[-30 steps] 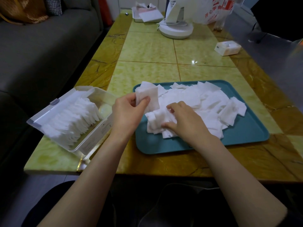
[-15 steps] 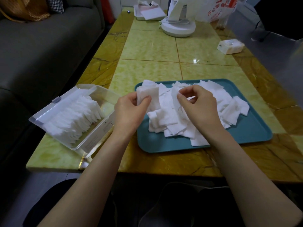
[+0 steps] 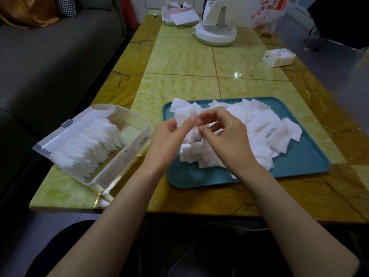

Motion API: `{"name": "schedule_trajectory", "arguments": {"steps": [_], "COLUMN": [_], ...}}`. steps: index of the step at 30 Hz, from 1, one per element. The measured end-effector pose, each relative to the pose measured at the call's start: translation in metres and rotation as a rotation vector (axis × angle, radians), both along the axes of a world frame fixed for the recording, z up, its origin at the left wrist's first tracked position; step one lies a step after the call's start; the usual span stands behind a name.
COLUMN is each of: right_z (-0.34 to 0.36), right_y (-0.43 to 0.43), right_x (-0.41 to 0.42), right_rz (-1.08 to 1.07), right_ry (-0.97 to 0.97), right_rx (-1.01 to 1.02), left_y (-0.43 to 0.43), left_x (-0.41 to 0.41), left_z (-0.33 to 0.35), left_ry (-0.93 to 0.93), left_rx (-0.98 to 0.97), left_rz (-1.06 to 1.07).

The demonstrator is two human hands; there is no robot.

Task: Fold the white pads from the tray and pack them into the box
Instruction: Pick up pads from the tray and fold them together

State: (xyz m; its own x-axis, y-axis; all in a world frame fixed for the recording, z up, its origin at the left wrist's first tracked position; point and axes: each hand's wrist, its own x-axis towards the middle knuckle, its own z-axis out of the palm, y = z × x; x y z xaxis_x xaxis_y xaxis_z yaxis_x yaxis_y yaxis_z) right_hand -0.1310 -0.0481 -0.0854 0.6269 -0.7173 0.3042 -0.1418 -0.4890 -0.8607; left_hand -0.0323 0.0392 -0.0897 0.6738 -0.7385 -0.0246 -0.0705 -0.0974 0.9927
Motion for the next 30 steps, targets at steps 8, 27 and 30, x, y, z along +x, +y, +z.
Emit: {"name": "schedule_trajectory", "arguments": {"steps": [8,27,30], "right_z": [-0.006,0.003,-0.001], "right_y": [-0.008,-0.014,-0.011], "right_x": [0.0,-0.002,0.001], "right_rz": [-0.029,-0.064,-0.124], "right_ry": [0.169,-0.033,0.041], "right_rx": [0.154,0.478,0.347], "left_y": [0.001,-0.002,-0.002], "left_x": [0.004,-0.003,-0.008], "left_z": [-0.001,-0.007,-0.005], "left_ry": [0.016,-0.046,-0.043], "left_rx": [-0.015,-0.001,-0.002], "left_rz": [0.069,0.05,0.026]}}
